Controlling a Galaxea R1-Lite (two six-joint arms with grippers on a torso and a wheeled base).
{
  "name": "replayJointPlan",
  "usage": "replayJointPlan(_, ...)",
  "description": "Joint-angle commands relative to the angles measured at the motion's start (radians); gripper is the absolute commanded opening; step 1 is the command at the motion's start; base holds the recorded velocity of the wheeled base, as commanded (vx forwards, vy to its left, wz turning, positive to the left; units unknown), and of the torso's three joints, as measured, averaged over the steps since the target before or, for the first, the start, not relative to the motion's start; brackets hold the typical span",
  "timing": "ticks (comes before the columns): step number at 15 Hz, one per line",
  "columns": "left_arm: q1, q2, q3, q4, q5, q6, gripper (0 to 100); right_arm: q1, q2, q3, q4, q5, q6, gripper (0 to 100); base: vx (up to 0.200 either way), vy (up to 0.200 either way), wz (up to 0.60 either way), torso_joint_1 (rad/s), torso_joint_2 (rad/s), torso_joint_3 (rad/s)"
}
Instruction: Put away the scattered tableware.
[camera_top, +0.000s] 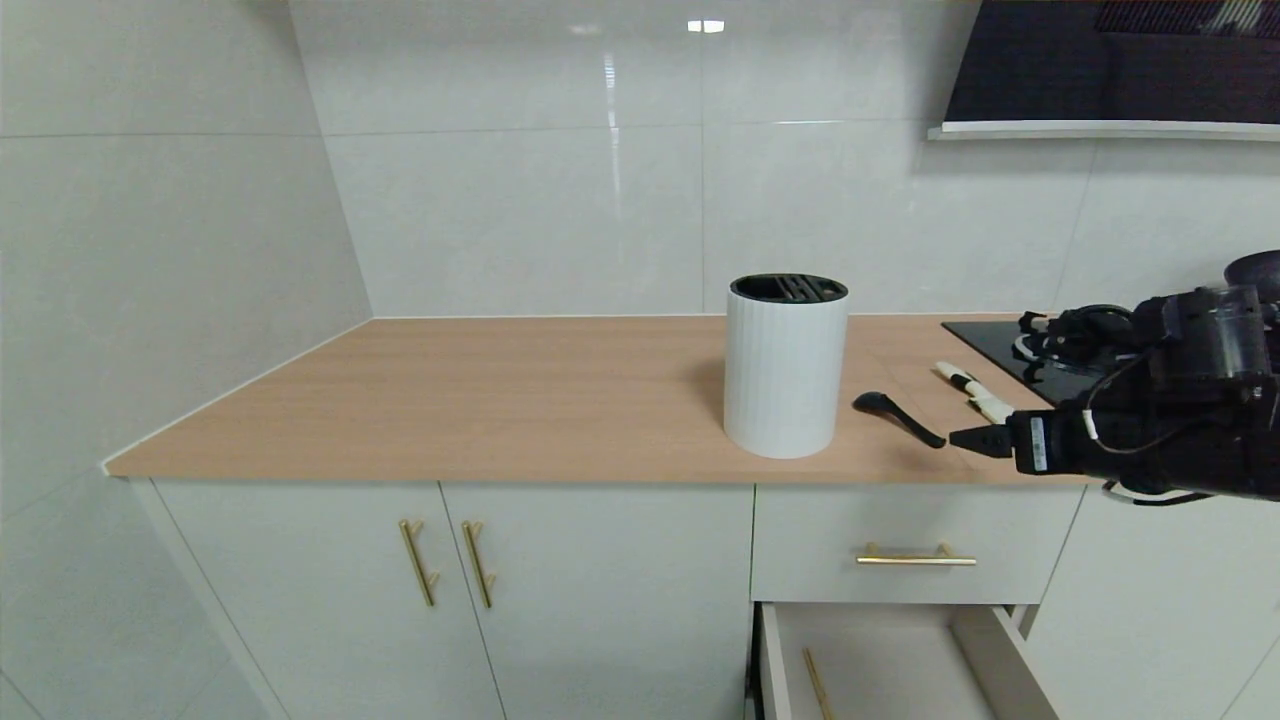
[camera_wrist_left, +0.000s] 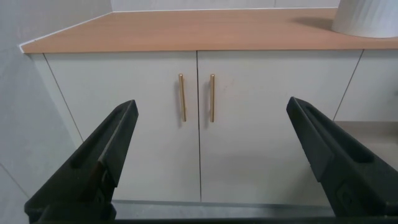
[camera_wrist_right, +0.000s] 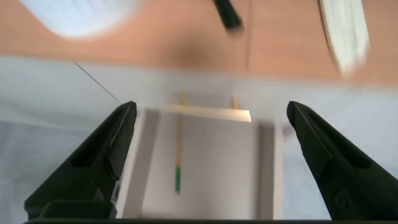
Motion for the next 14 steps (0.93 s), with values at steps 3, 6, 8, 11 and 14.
replayJointPlan(3,0.0,0.0,0.0,0.0,0.0,0.0,100,-0.086,0.219,-0.238,-0.017,0.148,-0.115,100,0.0,0.0,0.0,0.0,0.0,0.0)
replayJointPlan(6,0.0,0.0,0.0,0.0,0.0,0.0,100,-0.104,0.36,-0.391,-0.015,0.184,-0.153,100,0.0,0.0,0.0,0.0,0.0,0.0)
replayJointPlan(8,0.0,0.0,0.0,0.0,0.002,0.0,100,-0.1,0.425,-0.451,-0.009,0.185,-0.176,100,0.0,0.0,0.0,0.0,0.0,0.0)
replayJointPlan(11,0.0,0.0,0.0,0.0,0.0,0.0,100,-0.095,0.503,-0.464,-0.017,0.184,-0.198,100,0.0,0.0,0.0,0.0,0.0,0.0)
replayJointPlan(14,0.0,0.0,0.0,0.0,0.0,0.0,100,-0.081,0.515,-0.468,-0.017,0.185,-0.198,100,0.0,0.0,0.0,0.0,0.0,0.0)
